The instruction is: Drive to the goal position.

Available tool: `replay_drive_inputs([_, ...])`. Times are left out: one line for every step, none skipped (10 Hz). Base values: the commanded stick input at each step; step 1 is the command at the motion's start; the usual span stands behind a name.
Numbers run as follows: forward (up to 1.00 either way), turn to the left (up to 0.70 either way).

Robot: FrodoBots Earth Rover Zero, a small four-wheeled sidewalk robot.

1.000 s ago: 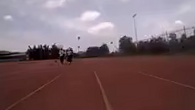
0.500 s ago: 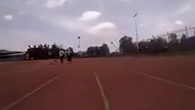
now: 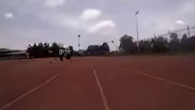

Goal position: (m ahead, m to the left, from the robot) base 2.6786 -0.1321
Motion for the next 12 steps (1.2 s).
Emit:
replay_drive_inputs([0.45,0.0])
replay_drive_inputs([0.45,0.0])
replay_drive_inputs([0.45,0.0])
replay_drive_inputs([0.45,0.0])
replay_drive_inputs([0.45,0.0])
replay_drive_inputs([0.45,0.0])
replay_drive_inputs([0.45,0.0])
replay_drive_inputs([0.45,0.0])
replay_drive_inputs([0.45,0.0])
replay_drive_inputs([0.45,0.0])
replay_drive_inputs([0.45,0.0])
replay_drive_inputs([0.45,0.15])
